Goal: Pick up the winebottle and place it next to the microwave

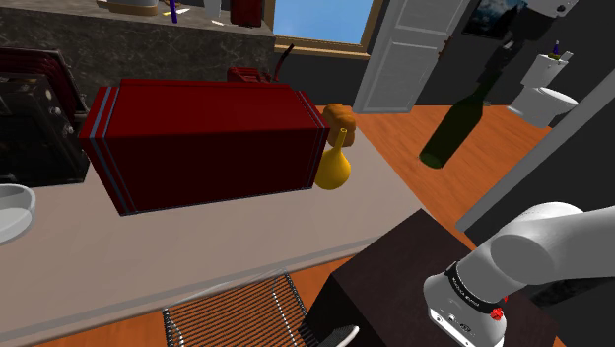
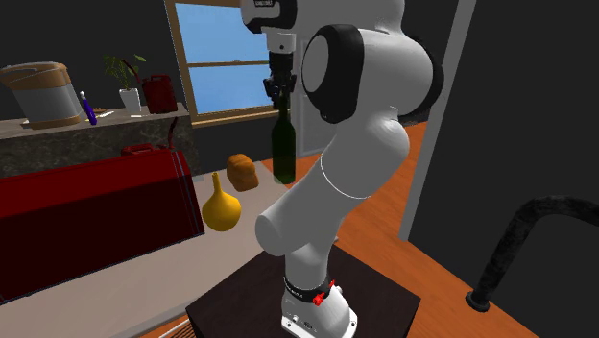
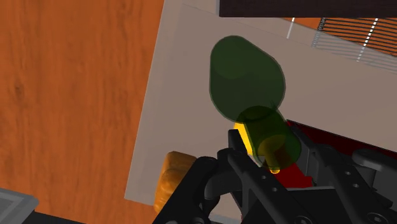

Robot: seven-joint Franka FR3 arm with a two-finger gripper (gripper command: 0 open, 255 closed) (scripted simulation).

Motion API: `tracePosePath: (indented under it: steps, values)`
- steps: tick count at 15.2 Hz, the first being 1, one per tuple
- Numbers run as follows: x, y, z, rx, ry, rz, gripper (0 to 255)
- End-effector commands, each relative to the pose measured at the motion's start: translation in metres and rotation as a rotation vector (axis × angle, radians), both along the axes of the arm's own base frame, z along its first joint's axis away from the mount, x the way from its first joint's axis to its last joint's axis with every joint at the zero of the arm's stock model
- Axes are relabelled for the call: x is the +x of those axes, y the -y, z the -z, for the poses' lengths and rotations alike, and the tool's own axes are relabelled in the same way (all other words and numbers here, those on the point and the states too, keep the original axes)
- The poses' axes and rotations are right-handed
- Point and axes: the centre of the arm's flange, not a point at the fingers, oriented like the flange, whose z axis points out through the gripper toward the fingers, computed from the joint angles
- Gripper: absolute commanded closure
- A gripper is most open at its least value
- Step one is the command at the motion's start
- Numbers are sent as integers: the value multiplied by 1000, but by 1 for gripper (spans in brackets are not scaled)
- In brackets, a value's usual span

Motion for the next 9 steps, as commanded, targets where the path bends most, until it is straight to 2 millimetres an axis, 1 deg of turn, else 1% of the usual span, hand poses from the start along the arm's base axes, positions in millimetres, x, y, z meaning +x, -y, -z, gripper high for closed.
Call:
tracePosePath:
  steps: [1, 9]
  values:
    - [0, -1, -12, 0, 0, 0, 255]
    - [0, -1, -55, 0, 0, 0, 255]
